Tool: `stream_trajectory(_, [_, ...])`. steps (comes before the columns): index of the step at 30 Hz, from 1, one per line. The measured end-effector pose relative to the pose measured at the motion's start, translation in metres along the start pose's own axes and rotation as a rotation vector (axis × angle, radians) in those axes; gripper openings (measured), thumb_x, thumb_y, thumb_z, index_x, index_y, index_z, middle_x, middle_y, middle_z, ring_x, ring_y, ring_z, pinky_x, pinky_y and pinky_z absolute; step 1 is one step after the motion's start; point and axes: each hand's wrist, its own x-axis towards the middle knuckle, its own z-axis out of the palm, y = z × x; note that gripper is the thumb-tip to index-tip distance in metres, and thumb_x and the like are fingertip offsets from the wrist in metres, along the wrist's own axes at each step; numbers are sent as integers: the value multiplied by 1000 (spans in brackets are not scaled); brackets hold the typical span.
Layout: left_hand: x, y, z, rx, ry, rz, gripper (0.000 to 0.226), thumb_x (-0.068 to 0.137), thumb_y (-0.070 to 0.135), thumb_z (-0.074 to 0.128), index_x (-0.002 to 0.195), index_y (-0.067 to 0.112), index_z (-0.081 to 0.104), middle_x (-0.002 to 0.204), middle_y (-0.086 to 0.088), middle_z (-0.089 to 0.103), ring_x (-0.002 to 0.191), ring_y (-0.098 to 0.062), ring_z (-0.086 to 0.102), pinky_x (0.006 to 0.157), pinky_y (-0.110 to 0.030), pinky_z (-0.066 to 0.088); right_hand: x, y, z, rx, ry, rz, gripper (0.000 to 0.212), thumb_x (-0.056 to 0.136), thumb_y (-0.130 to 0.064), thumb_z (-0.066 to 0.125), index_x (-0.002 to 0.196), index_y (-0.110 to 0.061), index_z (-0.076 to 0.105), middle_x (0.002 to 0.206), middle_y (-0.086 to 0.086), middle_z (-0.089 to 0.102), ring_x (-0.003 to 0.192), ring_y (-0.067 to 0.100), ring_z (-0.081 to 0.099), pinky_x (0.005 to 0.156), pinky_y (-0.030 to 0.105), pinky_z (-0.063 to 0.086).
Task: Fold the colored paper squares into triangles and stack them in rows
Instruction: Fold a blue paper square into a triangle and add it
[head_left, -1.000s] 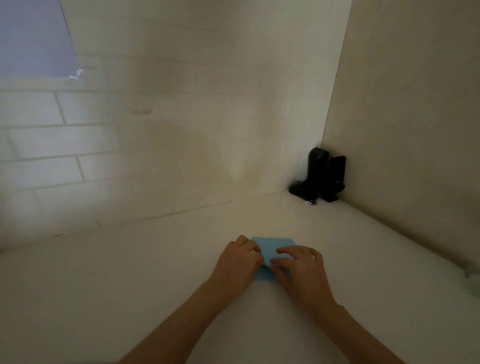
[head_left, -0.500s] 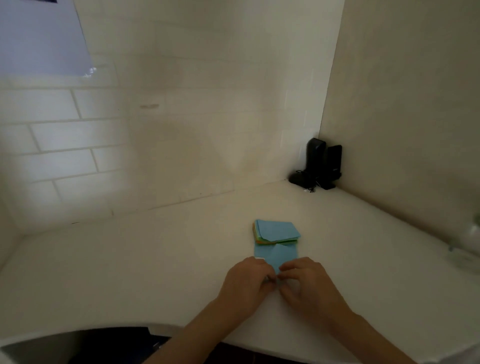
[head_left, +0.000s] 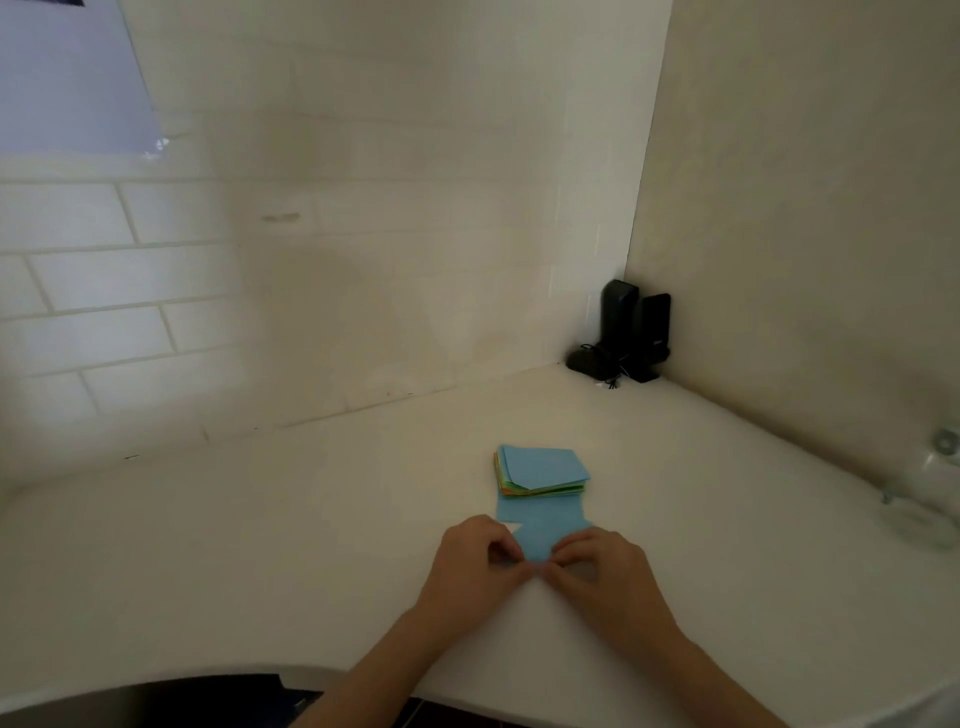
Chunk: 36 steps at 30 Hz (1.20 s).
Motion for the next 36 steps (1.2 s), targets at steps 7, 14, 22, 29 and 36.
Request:
stream_trajectory(7, [14, -2, -5, -5, -154, -99, 23, 62, 18, 83, 64, 28, 63, 67, 12, 62, 59, 7, 56, 60, -8, 44, 10, -11, -5, 45, -142, 166, 26, 67, -33, 78, 70, -49, 57, 82, -23, 62, 80, -5, 56, 81, 20, 46])
stream_trajectory(14, [12, -9, -14, -64, -213, -108, 23, 69, 10, 74, 77, 31, 69, 87, 7, 68, 76, 0, 62, 70, -8, 45, 12, -3, -12, 78, -219, 140, 15, 75, -35, 72, 75, -47, 64, 85, -23, 65, 85, -11, 57, 76, 8, 42])
stream_trajectory(22, [-5, -17, -26, -131, -290, 108, 47, 64, 17, 60, 111, 27, 63, 115, 9, 58, 104, -10, 56, 91, -22, 46, 7, -24, -5, -168, -262, 117, 14, 83, -51, 55, 74, -44, 49, 94, -17, 49, 98, 7, 44, 83, 30, 26])
stream_trajectory(29, [-4, -13, -26, 240, -165, 414, 31, 75, 19, 58, 105, 22, 65, 113, 7, 59, 107, -6, 45, 95, -13, 33, 17, -18, -22, -33, -418, 136, 20, 86, -45, 56, 67, -41, 53, 85, -18, 52, 83, 2, 52, 91, 36, 42])
stream_trajectory(36, [-7, -9, -13, 346, -125, 435, 25, 84, 32, 47, 89, 22, 70, 89, 8, 66, 83, -10, 53, 68, -28, 50, -2, -5, -24, -72, -295, 0, 9, 73, -59, 57, 76, -50, 56, 97, -28, 53, 99, -6, 47, 95, 34, 38])
